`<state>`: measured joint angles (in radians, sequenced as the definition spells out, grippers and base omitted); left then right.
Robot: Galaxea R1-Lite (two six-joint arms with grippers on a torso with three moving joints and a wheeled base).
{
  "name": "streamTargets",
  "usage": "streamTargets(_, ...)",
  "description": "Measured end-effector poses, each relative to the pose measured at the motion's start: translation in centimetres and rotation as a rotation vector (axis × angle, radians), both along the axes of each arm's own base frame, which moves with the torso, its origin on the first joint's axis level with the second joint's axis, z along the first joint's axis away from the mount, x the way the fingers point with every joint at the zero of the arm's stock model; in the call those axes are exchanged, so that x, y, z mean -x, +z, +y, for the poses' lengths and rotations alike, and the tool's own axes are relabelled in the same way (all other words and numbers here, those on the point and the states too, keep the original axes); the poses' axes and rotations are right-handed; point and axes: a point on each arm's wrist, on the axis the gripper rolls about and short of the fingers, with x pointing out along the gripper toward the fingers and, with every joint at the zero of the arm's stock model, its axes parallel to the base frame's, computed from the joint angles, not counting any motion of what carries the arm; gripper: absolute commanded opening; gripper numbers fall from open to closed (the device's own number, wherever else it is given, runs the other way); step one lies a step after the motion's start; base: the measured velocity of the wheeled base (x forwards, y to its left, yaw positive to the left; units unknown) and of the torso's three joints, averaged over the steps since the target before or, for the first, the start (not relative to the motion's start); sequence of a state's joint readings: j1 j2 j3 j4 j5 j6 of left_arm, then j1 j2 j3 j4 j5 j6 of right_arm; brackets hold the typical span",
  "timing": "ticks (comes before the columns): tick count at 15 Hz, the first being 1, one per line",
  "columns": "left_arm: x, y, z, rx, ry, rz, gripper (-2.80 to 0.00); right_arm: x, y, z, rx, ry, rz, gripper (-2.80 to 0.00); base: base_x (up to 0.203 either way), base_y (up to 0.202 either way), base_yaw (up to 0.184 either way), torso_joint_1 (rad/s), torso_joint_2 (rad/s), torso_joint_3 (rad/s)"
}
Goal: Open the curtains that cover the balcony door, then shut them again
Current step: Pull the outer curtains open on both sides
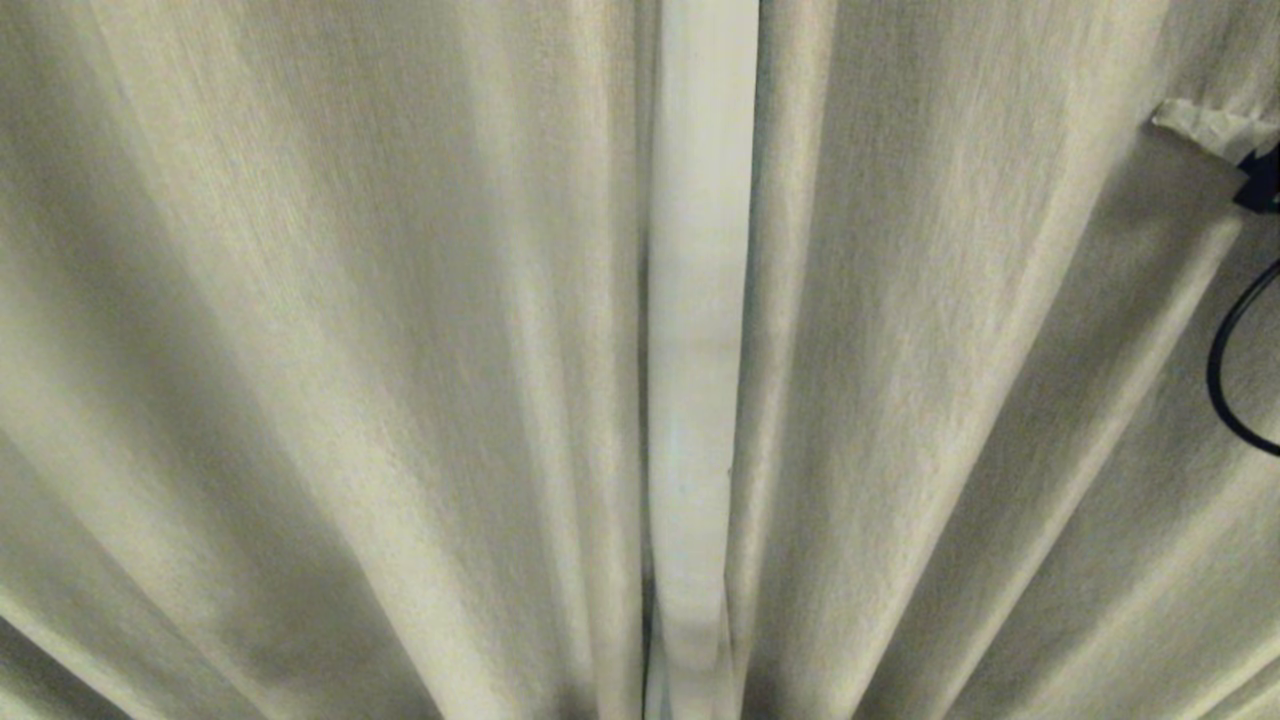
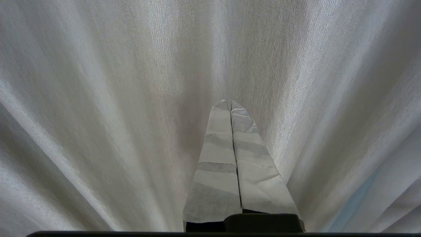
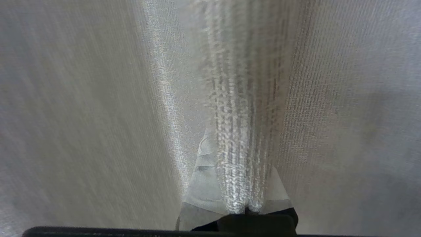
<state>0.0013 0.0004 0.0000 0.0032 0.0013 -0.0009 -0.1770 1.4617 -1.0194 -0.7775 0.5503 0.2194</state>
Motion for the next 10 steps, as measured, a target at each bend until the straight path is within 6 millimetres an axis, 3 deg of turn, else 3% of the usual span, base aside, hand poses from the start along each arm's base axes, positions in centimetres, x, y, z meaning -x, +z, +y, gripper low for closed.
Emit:
streamTargets(5, 0.0, 0.0, 0.0, -0.001, 0.0, 0.0, -2.8, 1.8, 1.0, -0.3, 0.004, -0.031, -0.037, -2.8, 0.0, 0.0, 0.0, 0.0, 0.0, 0.0)
streamTargets(10, 0.0, 0.0, 0.0, 0.0, 0.0, 0.0, -2.8, 3.6, 1.8, -2.2, 0.008, -0.134, -0.056, -2.8, 0.0, 0.0, 0.0, 0.0, 0.0, 0.0)
